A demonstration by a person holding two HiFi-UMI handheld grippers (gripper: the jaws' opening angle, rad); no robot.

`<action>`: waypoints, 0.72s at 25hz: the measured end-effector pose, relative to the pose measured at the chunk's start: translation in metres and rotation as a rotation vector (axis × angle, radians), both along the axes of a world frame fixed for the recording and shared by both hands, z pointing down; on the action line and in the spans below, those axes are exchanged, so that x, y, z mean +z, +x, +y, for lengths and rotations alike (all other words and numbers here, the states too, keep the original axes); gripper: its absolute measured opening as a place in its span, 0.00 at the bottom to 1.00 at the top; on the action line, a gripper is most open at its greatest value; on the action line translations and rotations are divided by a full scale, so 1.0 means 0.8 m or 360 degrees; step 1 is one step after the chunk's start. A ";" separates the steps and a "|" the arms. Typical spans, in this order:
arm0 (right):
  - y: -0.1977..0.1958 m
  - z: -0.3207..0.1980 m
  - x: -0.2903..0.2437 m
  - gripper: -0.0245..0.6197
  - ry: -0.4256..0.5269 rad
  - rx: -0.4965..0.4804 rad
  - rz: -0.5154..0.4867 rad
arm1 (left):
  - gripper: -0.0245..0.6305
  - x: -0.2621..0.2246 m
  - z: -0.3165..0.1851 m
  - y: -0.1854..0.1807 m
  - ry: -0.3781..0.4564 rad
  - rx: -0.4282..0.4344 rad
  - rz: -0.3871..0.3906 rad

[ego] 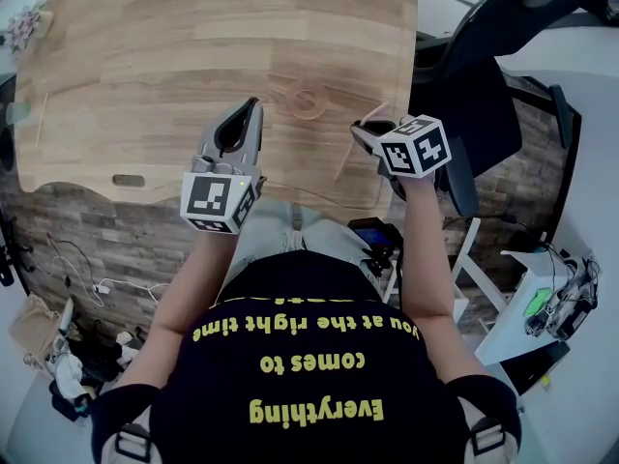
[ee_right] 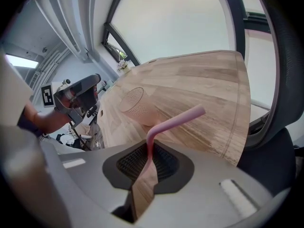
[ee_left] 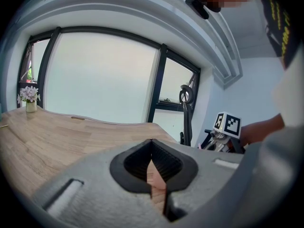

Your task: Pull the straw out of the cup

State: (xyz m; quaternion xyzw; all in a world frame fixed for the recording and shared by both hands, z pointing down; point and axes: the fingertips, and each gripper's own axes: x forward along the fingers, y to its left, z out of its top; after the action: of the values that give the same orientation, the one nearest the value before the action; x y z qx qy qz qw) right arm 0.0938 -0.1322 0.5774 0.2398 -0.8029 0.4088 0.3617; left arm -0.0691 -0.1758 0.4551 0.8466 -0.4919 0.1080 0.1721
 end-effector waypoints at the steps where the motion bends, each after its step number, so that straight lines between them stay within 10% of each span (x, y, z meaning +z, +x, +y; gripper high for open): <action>1: -0.001 -0.003 0.000 0.10 0.0006 0.0019 -0.0020 | 0.04 0.001 0.000 0.000 -0.0002 -0.0001 0.0000; 18: -0.013 -0.028 0.041 0.10 -0.0067 0.0192 -0.0056 | 0.04 0.004 0.001 0.000 -0.0023 -0.0006 0.0031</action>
State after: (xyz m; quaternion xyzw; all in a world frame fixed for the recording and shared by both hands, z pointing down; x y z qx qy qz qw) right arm 0.0834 -0.1548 0.6100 0.2729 -0.7844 0.4508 0.3272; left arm -0.0691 -0.1749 0.4583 0.8454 -0.4910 0.1029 0.1832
